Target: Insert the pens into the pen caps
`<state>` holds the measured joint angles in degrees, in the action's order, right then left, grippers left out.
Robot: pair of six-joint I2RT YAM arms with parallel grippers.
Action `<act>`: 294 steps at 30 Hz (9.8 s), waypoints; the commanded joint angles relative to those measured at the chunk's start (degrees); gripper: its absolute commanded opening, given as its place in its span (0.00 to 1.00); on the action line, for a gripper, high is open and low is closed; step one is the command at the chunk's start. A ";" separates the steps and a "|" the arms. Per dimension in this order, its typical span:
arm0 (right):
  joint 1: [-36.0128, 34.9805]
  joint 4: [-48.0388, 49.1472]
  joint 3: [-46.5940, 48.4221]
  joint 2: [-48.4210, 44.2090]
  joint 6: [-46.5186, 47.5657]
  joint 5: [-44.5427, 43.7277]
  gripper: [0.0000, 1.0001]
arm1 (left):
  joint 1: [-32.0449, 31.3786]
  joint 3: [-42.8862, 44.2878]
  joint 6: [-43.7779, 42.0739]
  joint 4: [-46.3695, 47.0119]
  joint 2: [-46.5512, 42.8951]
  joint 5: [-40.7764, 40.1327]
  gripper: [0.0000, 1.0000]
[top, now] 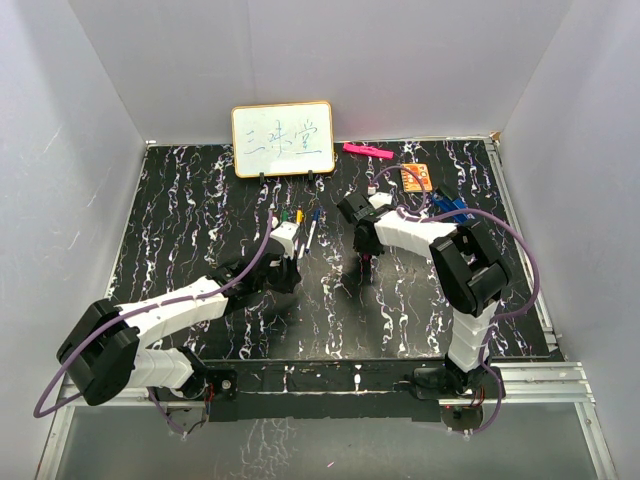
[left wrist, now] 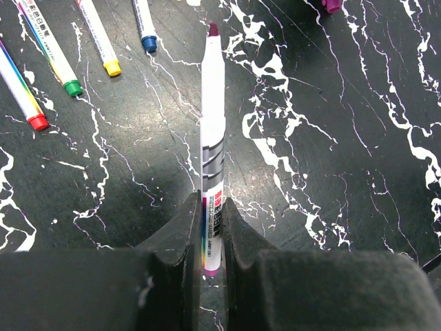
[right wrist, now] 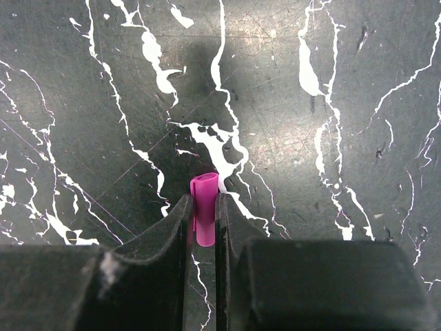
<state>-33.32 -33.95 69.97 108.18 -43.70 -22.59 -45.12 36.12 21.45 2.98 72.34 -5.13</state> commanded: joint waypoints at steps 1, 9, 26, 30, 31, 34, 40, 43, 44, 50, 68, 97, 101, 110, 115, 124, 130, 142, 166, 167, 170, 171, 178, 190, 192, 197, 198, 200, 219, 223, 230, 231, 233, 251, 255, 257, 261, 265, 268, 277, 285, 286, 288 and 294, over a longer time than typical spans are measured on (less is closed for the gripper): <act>-0.66 -3.93 -3.67 6.01 1.79 3.96 0.00 | 0.13 2.04 0.17 0.19 -0.19 -0.06 0.00; -0.60 -0.82 -2.12 0.93 4.09 4.69 0.00 | 0.13 2.23 0.08 0.24 0.58 2.25 0.00; -0.60 31.03 -16.50 -31.21 9.13 9.24 0.00 | -0.15 -1.01 5.36 15.32 -0.82 15.46 0.00; -0.58 39.30 -22.09 -36.99 9.57 11.97 0.00 | -0.99 -1.59 7.57 19.84 -1.18 17.36 0.00; -0.54 41.52 -23.60 -38.42 9.40 12.59 0.00 | -1.16 -1.79 8.32 21.42 -1.13 18.20 0.00; -0.54 48.11 -27.81 -41.98 8.80 14.31 0.00 | -1.98 -3.21 11.22 27.98 -0.77 20.59 0.00; -0.64 57.58 -33.00 -47.20 7.86 16.86 0.00 | -3.05 -3.11 14.83 34.23 2.61 23.22 0.00; -0.69 59.33 -33.70 -48.16 8.08 19.10 0.00 | -3.50 -2.39 15.47 34.69 3.70 23.28 0.00; -0.64 59.70 -33.88 -48.32 8.28 19.89 0.00 | -3.67 -2.04 15.52 34.56 3.95 23.31 0.00; -0.67 60.23 -34.37 -48.25 8.21 21.69 0.00 | -4.38 -0.51 14.96 34.01 4.83 23.32 0.00; -0.87 60.75 -35.49 -47.69 7.79 26.10 0.00 | -4.48 -0.88 14.19 34.98 3.84 21.70 0.00; -1.84 60.33 -36.51 -48.44 6.39 26.94 0.00 | -4.47 -1.77 13.65 35.59 3.32 19.74 0.00; -1.90 60.32 -36.49 -48.18 6.46 27.17 0.00 | -4.53 -1.87 13.64 35.52 2.99 19.46 0.00; -2.19 59.15 -36.11 -48.14 6.80 28.87 0.00 | -4.51 -2.59 13.57 35.97 1.46 17.05 0.00; -2.60 57.66 -35.58 -47.64 7.08 30.73 0.00 | -4.48 -2.22 13.42 36.30 1.74 15.66 0.00; -3.33 53.55 -34.94 -46.47 8.60 34.23 0.00 | -4.50 0.55 12.37 34.51 2.29 12.44 0.00; -5.51 49.55 -34.00 -44.88 10.80 35.15 0.00 | -4.37 1.78 12.28 35.33 2.47 10.32 0.00; -14.09 40.05 -31.84 -39.62 12.71 24.28 0.00 | -0.94 3.09 10.87 36.98 -0.82 6.44 0.00; -17.30 35.00 -25.47 -37.58 11.77 5.59 0.16 | 2.76 4.26 8.75 22.31 0.23 11.12 0.00; -17.30 34.55 -24.01 -38.20 11.98 3.26 0.17 | 2.77 3.86 8.89 21.09 0.86 11.40 0.00; -17.30 32.56 -19.57 -40.23 13.50 -4.14 0.29 | 2.76 2.36 9.69 18.32 2.46 11.98 0.00; -17.30 31.48 -17.93 -40.82 14.12 -6.59 0.38 | 2.76 2.30 9.86 17.42 3.25 12.11 0.00; -17.30 25.72 -12.22 -45.53 17.23 -18.48 0.70 | 2.76 8.97 8.56 11.18 13.55 11.35 0.00; -16.34 16.00 -17.30 -54.31 8.21 -26.30 0.98 | 2.78 33.30 1.34 -3.58 33.61 4.48 0.00; -16.33 15.27 -17.93 -54.90 7.61 -26.27 0.98 | 2.72 37.07 0.58 -6.00 36.79 3.08 0.00; -16.27 13.86 -19.27 -55.91 6.57 -26.28 0.98 | 2.76 44.74 -0.08 -11.87 43.04 -0.46 0.00; -16.23 13.58 -19.53 -56.03 6.26 -26.38 0.98 | 2.76 45.96 -0.09 -12.99 43.80 -1.18 0.00; -16.24 13.16 -20.13 -56.38 5.66 -26.33 0.98 | 2.76 48.49 -0.10 -15.22 45.27 -2.63 0.00; -15.98 12.27 -22.25 -56.10 3.35 -25.23 0.98 | 3.12 53.09 3.02 -21.08 51.59 -5.03 0.20; -15.99 12.27 -22.61 -55.65 2.93 -24.90 0.98 | 3.18 52.98 3.61 -21.00 52.23 -5.14 0.23; -15.97 12.29 -23.03 -55.55 2.80 -24.78 0.98 | 3.40 52.98 4.32 -21.09 52.61 -4.99 0.26; -15.96 12.19 -23.04 -55.60 2.82 -24.86 0.98 | 3.42 53.07 4.30 -21.17 52.38 -5.04 0.28; -15.98 12.16 -23.17 -55.75 2.78 -25.03 0.98 | 3.44 53.54 4.05 -21.47 51.79 -5.30 0.29; -15.94 12.42 -26.85 -59.63 1.83 -32.99 0.98 | 3.42 45.37 1.35 -17.08 30.51 -5.74 0.41; -15.73 15.78 -30.20 -62.31 5.39 -36.79 0.98 | 3.50 37.58 -0.16 -12.70 21.30 -5.50 0.42; -15.57 16.75 -31.55 -64.26 6.27 -38.37 0.98 | 3.91 33.93 -0.65 -12.50 17.11 -7.25 0.43; -14.93 17.51 -34.08 -69.06 7.18 -42.51 0.98 | 8.44 27.80 0.67 -15.45 9.27 -9.09 0.46; -14.22 17.61 -35.51 -74.15 8.18 -45.65 0.98 | 15.59 22.20 2.10 -17.89 0.75 -7.58 0.47; -14.18 17.63 -35.62 -77.53 9.90 -47.15 0.98 | 18.27 19.65 2.44 -20.41 -5.41 -9.41 0.48; -14.21 16.44 -35.32 -82.35 12.25 -48.95 0.98 | 19.20 16.88 6.07 -31.25 -19.46 -16.88 0.57; -14.19 16.06 -34.66 -77.18 11.67 -47.00 0.98 | 19.20 12.91 10.55 -35.68 -31.00 -25.57 0.60; -14.16 16.05 -34.47 -76.29 11.63 -46.76 0.98 | 19.20 12.90 10.61 -36.03 -31.85 -26.33 0.61; -14.18 16.07 -34.08 -74.72 11.43 -46.56 0.98 | 19.17 12.90 10.46 -36.68 -33.15 -27.77 0.61; -14.17 16.22 -33.67 -72.62 10.32 -46.30 0.98 | 19.20 12.84 10.25 -37.33 -33.03 -29.16 0.61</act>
<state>-47.59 -19.14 34.04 35.29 -32.69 -68.29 -26.20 48.97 31.55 -32.53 38.81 -31.44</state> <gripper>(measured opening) 0.981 0.608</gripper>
